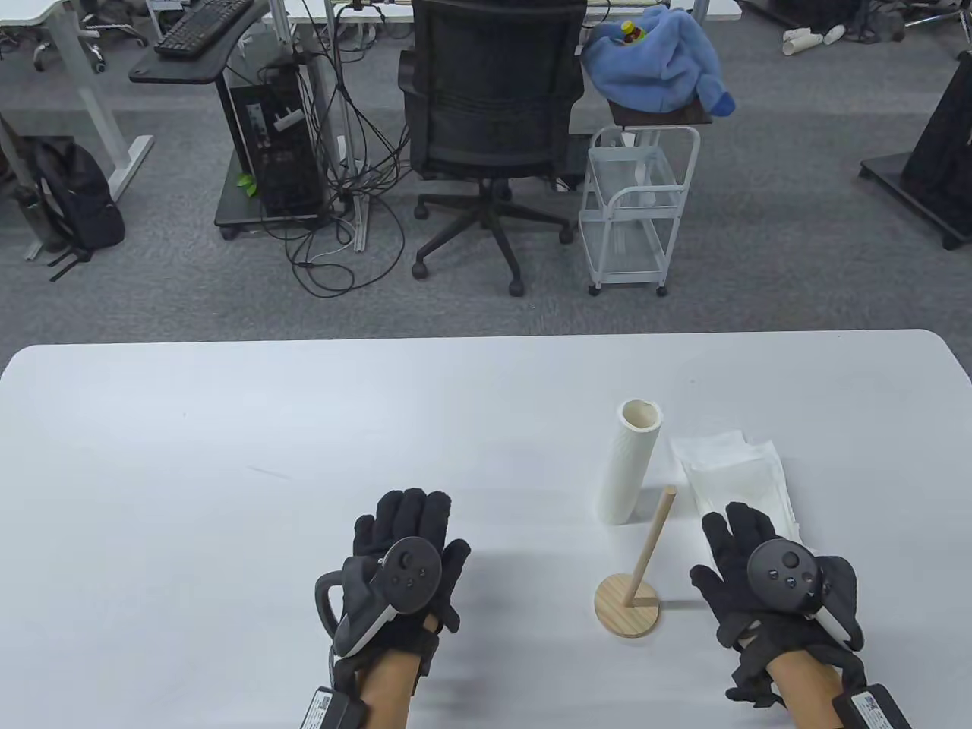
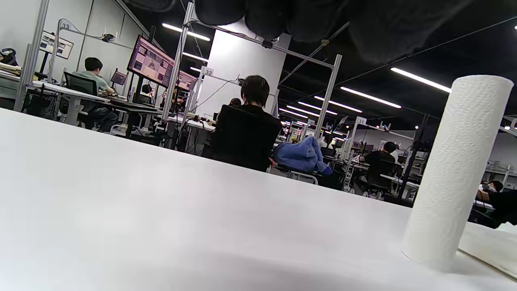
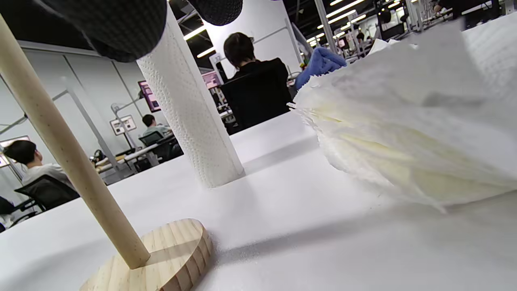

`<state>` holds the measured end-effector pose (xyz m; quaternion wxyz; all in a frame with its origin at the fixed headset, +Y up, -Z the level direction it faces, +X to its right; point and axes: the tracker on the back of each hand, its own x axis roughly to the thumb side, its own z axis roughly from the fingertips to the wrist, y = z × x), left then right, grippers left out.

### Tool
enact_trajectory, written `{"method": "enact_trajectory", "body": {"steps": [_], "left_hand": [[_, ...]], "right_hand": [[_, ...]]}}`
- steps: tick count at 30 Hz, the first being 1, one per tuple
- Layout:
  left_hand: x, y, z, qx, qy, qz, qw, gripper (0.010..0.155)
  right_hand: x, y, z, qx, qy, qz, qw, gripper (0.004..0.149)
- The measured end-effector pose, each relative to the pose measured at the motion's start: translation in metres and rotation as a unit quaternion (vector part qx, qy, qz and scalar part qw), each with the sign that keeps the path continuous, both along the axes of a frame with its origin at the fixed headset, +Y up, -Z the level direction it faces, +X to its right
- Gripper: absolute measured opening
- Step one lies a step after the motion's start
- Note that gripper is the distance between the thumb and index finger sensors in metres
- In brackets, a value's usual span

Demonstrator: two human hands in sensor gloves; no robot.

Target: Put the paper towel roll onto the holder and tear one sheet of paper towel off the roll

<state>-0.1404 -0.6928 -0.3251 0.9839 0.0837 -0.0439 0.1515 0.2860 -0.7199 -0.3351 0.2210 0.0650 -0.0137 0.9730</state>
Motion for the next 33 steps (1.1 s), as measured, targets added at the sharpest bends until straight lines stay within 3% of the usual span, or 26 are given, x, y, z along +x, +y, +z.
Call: {"method": "enact_trajectory", "body": {"steps": [10,19,22,26,33], "left_hand": [[-0.008,-0.011,0.003,-0.004,-0.024,0.074,0.997,0.066],[-0.006,-0.017,-0.003,-0.051,-0.032,0.079,0.995,0.066],[-0.007,-0.017,-0.004,-0.062,-0.043,0.100,0.992,0.065],[-0.007,-0.018,-0.004,-0.063,-0.051,0.125,0.989,0.065],[-0.006,-0.020,-0.004,-0.080,-0.062,0.148,0.984,0.065]], "right_hand": [[0.004,0.004,0.000,0.012,0.006,-0.042,0.999,0.071],[-0.007,0.015,0.008,0.035,0.051,-0.036,0.997,0.056],[-0.009,0.015,0.011,0.034,0.070,-0.062,0.995,0.062],[-0.018,0.016,0.012,0.020,0.081,-0.067,0.994,0.082],[-0.041,0.020,0.003,0.003,0.089,-0.102,0.991,0.081]]}}
